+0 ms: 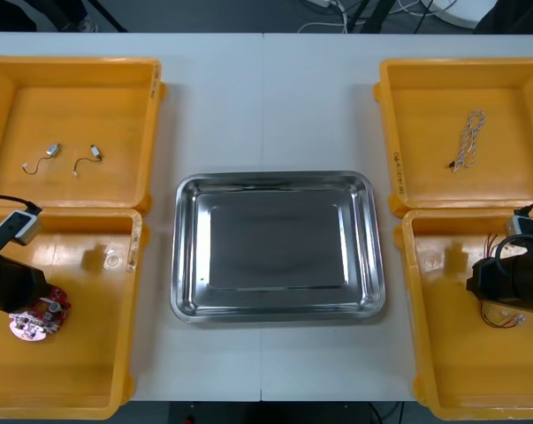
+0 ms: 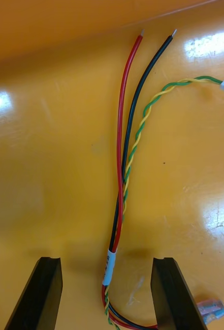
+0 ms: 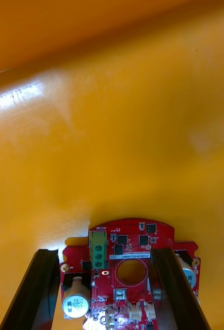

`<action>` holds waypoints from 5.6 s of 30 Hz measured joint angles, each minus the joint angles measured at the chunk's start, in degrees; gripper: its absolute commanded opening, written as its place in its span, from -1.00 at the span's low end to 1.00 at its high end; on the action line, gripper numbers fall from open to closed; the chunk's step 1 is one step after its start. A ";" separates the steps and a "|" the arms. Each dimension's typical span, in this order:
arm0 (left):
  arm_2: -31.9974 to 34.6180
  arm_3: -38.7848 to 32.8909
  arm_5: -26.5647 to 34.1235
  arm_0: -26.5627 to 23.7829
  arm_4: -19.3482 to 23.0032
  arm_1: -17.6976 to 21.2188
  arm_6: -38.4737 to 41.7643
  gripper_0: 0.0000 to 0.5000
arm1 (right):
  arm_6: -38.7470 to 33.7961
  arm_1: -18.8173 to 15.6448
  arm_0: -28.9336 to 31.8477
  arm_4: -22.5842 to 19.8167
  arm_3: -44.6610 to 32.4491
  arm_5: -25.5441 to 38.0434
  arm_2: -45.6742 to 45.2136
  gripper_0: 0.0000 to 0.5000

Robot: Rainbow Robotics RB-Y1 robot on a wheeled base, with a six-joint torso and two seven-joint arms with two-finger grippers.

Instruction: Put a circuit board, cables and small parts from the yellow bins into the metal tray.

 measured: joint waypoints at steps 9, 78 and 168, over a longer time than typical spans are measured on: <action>-1.56 1.49 -2.94 0.47 -0.22 0.43 0.00 1.00 | 0.00 0.02 0.17 0.01 0.16 -0.01 0.05 1.00; 5.10 -3.07 16.70 -6.94 2.60 2.20 0.01 -1.00 | -0.76 1.29 -3.35 3.59 -11.85 20.36 -4.66 -1.00; -44.11 -4.51 15.47 -44.39 -12.48 -15.35 49.37 -1.00 | 0.47 -17.13 -27.23 -28.23 -25.26 22.26 15.96 -1.00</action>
